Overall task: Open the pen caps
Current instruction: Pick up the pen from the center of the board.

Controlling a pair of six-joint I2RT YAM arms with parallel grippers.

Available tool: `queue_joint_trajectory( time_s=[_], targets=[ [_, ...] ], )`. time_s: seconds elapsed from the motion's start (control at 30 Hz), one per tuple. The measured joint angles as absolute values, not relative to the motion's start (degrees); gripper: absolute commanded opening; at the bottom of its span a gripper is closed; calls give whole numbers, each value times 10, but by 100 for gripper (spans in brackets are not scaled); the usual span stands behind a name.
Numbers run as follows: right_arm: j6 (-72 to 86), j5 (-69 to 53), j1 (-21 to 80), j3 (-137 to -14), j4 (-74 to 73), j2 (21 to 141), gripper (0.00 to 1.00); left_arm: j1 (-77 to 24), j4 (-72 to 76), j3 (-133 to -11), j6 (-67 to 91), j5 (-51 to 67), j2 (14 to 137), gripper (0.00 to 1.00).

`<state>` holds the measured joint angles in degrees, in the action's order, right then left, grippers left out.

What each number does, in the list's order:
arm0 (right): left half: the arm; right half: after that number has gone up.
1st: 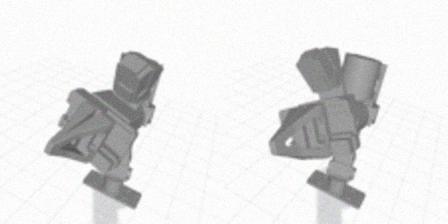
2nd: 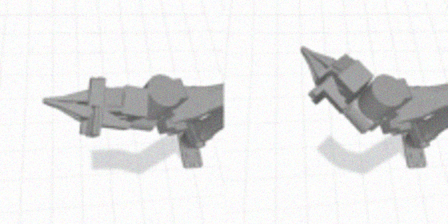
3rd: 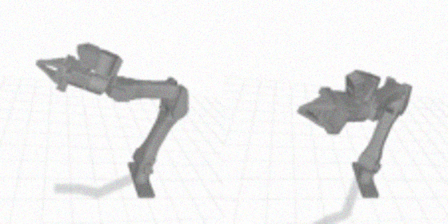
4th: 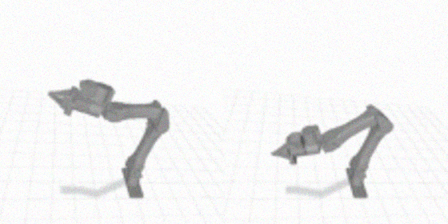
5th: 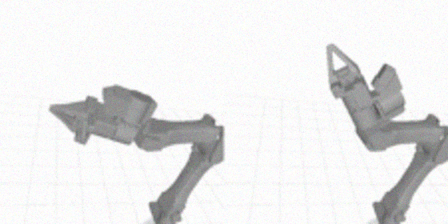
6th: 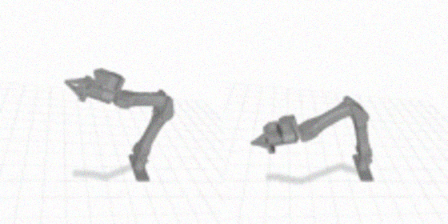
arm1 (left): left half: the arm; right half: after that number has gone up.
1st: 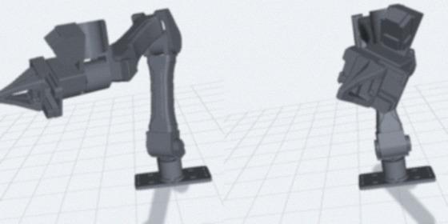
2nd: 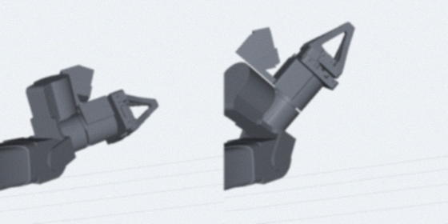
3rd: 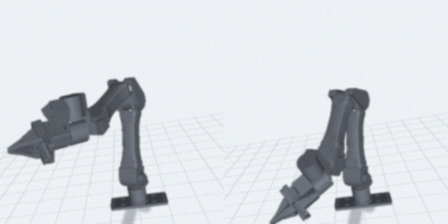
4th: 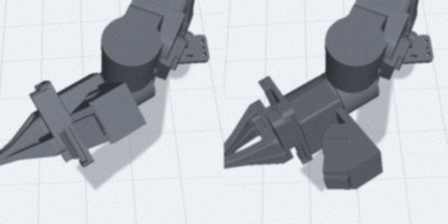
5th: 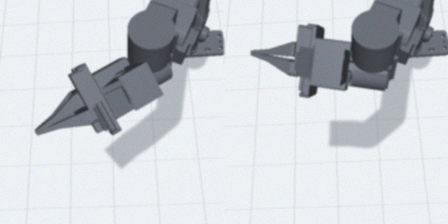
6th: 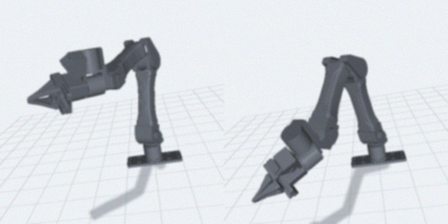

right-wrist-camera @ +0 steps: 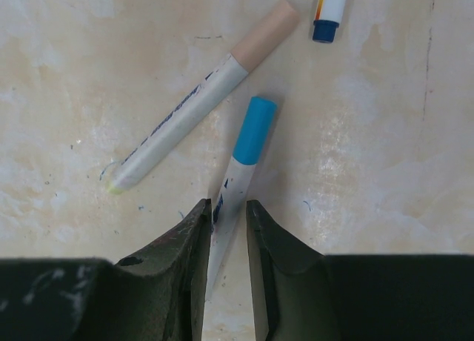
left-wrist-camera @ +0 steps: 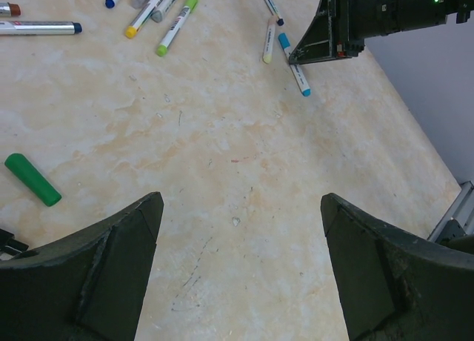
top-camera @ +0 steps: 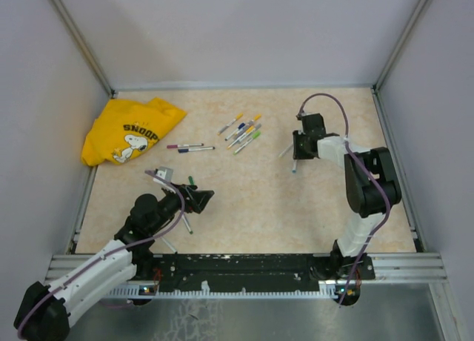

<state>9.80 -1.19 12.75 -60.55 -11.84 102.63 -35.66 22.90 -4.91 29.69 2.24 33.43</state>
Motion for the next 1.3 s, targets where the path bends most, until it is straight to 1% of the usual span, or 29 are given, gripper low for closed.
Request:
queue_joint_trajectory(
  time_s=[0.07, 0.4, 0.43, 0.63, 0.8, 1.07, 1.3],
  targets=[
    [91, -11, 128, -611, -121, 1028, 23, -357, 225, -49, 297, 21, 332, 92],
    [41, -7, 128, -620, -149, 1030, 8, -357, 209, -49, 296, 18, 319, 92],
    [32, -10, 128, -620, -150, 1030, 7, -357, 208, -49, 296, 17, 317, 92],
    [-28, -22, 137, -626, -177, 1028, 7, -357, 205, -49, 297, 17, 315, 92],
    [-88, -28, 172, -633, -207, 1028, 7, -357, 205, -49, 297, 18, 314, 92],
    [-184, -86, 234, -643, -265, 1028, 8, -357, 209, -49, 298, 18, 314, 92],
    [-221, -99, 258, -647, -284, 1028, 16, -357, 223, -49, 302, 18, 314, 93]
  ],
)
